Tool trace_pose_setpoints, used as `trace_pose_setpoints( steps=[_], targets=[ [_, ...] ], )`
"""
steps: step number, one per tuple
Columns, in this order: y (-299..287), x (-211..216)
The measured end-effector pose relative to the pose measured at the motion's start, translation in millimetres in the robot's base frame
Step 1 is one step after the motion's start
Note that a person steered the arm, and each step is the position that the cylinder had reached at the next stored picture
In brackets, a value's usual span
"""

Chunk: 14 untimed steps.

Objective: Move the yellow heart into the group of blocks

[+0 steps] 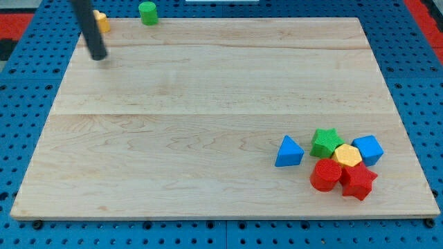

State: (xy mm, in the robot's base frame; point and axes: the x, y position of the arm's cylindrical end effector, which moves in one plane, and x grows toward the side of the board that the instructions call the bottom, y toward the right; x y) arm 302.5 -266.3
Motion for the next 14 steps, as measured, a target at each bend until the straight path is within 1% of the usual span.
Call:
trace_pose_setpoints(
  steps=[1,2,3,4,5,7,9,11,13,14],
  targets=[
    [-39,-8],
    [-39,-10],
    [-38,-43],
    [-39,-92],
    [-38,-111],
    [-28,-111],
    [68,-104],
    [135,-41],
    [168,-27],
    [176,-1]
  ],
)
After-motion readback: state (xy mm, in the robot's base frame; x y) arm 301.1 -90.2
